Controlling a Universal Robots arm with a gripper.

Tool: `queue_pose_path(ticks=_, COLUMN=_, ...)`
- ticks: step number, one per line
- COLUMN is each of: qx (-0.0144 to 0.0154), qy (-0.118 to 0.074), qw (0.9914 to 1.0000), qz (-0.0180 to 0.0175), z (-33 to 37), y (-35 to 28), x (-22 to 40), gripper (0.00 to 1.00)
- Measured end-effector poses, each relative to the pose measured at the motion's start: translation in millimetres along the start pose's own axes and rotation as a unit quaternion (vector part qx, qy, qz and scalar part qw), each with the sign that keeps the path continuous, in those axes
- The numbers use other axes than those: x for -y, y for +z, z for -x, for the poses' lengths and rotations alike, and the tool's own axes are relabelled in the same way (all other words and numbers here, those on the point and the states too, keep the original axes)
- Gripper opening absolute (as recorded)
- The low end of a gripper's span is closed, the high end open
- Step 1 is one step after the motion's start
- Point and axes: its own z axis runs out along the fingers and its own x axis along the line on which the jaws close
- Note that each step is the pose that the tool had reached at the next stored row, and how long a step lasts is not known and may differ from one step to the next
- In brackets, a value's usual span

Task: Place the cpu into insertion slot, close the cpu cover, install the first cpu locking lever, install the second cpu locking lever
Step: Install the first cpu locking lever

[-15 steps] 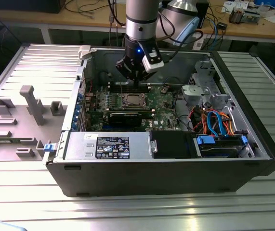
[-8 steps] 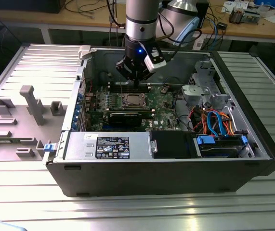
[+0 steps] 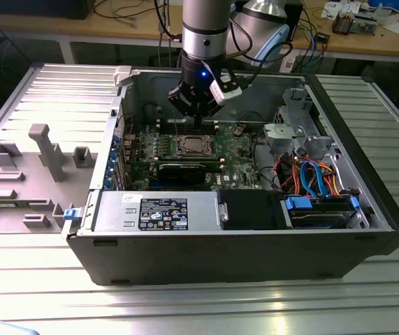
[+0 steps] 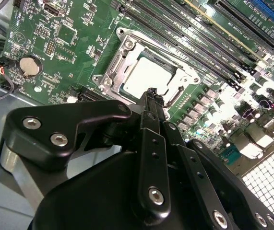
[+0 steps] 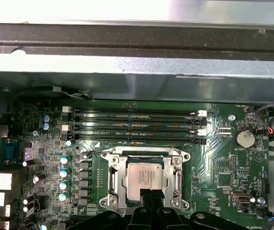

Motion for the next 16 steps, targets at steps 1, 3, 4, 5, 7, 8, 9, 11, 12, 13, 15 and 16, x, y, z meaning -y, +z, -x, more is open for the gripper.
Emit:
queue_pose_path(ticks=1, qx=0.0000, qy=0.000, qw=1.00000, qz=0.0000, z=0.0, y=0.0, x=0.0, gripper=0.11)
queue_pose_path(ticks=3, qx=0.0000, qy=0.000, qw=1.00000, qz=0.0000, z=0.0, y=0.0, x=0.0, gripper=0.11)
queue_pose_path(ticks=4, qx=0.0000, qy=0.000, qw=1.00000, qz=0.0000, z=0.0, y=0.0, x=0.0, gripper=0.11)
queue_pose_path(ticks=5, qx=0.0000, qy=0.000, qw=1.00000, qz=0.0000, z=0.0, y=0.0, x=0.0, gripper=0.11)
queue_pose_path(ticks=7, qx=0.0000, qy=-0.003, qw=1.00000, qz=0.0001, z=-0.9, y=0.1, x=-0.1, gripper=0.11)
queue_pose_path(ticks=8, qx=0.0000, qy=-0.008, qw=0.99997, qz=0.0000, z=-1.2, y=0.0, x=-0.1, gripper=0.11)
queue_pose_path(ticks=9, qx=-0.0001, qy=-0.010, qw=0.99995, qz=0.0001, z=-1.8, y=0.0, x=-0.1, gripper=0.11)
queue_pose_path(ticks=11, qx=0.0005, qy=-0.010, qw=0.99995, qz=0.0001, z=-7.0, y=0.1, x=-0.2, gripper=0.11)
queue_pose_path(ticks=12, qx=0.0007, qy=-0.010, qw=0.99995, qz=0.0000, z=-8.8, y=0.0, x=-0.3, gripper=0.11)
queue_pose_path(ticks=13, qx=0.0009, qy=-0.010, qw=0.99995, qz=0.0000, z=-10.7, y=0.0, x=-0.3, gripper=0.11)
queue_pose_path(ticks=15, qx=0.0013, qy=-0.010, qw=0.99995, qz=0.0000, z=-16.4, y=0.0, x=-0.5, gripper=0.11)
queue_pose_path(ticks=16, qx=0.0014, qy=-0.009, qw=0.99996, qz=0.0000, z=-17.7, y=0.1, x=-0.6, gripper=0.11)
